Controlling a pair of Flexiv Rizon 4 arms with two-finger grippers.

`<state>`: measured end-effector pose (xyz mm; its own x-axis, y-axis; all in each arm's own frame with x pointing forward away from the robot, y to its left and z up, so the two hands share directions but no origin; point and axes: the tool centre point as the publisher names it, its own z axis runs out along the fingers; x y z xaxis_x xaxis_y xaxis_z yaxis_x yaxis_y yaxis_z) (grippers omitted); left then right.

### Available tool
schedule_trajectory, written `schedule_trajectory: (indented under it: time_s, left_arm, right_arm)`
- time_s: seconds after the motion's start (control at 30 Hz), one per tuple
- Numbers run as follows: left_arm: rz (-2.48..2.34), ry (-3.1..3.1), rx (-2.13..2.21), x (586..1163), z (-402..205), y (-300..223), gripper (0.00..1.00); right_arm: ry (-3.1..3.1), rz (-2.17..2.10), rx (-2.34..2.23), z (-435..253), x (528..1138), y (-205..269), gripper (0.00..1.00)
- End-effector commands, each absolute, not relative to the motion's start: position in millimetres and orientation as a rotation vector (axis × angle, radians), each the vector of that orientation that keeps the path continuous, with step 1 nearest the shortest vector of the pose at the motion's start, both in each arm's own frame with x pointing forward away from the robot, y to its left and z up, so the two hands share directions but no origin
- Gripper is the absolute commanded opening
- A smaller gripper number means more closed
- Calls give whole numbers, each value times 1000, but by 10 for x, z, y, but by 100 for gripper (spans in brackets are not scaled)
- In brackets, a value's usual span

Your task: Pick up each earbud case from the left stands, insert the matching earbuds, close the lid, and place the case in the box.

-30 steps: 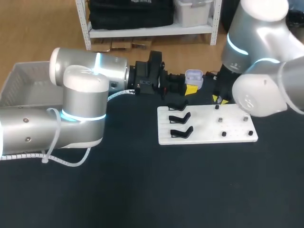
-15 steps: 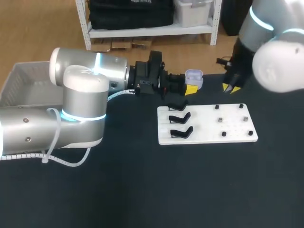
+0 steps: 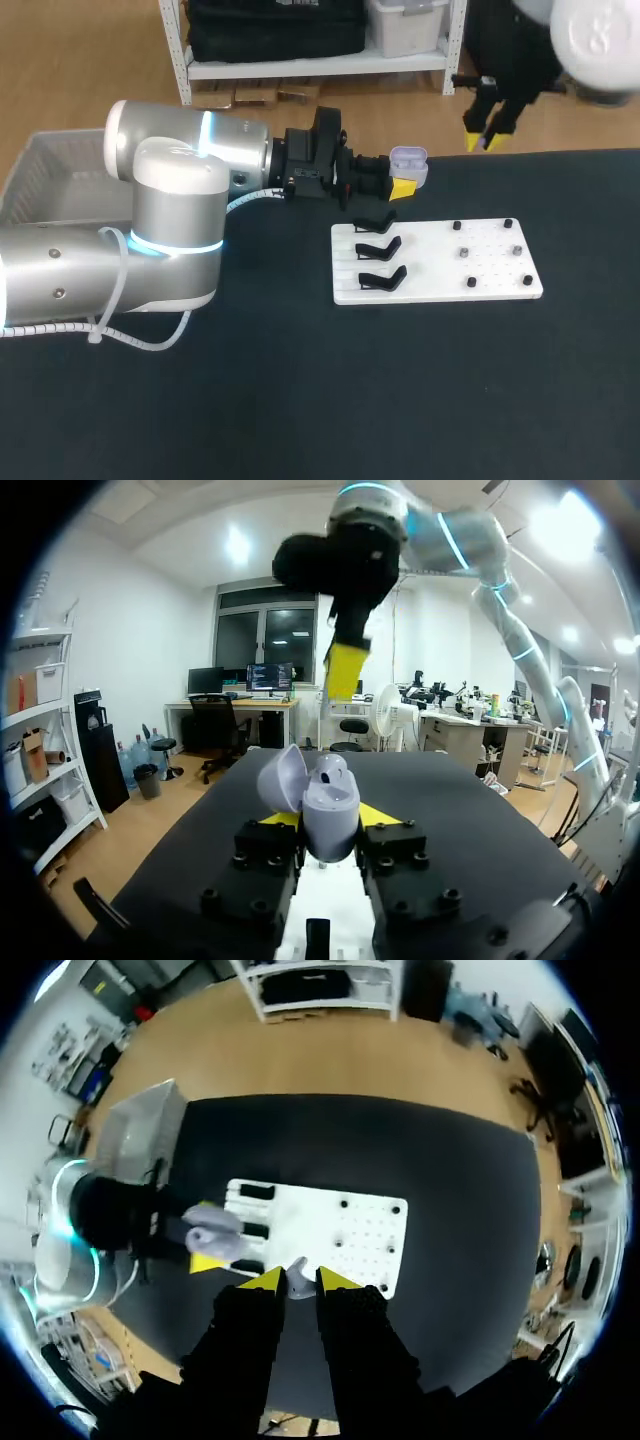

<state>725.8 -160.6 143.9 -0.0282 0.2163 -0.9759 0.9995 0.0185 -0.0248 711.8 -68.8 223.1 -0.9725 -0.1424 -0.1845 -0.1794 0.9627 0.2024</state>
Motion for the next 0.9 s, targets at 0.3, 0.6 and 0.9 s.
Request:
schedule_trajectory:
  time_s: [0.3, 0.6, 0.9]
  left_arm:
    - [-1106, 1389, 1339, 7255, 1425, -1600, 0]
    - [-1106, 1389, 1339, 7255, 1425, -1600, 0]
    - [-1106, 1389, 1339, 7255, 1425, -1600, 0]
  right_arm:
    - [2867, 289, -706, 2515, 6993, -269, 0]
    - [2832, 239, -875, 2363, 7023, -110, 0]
    - [2842, 247, -916, 2274, 7030, 7, 0]
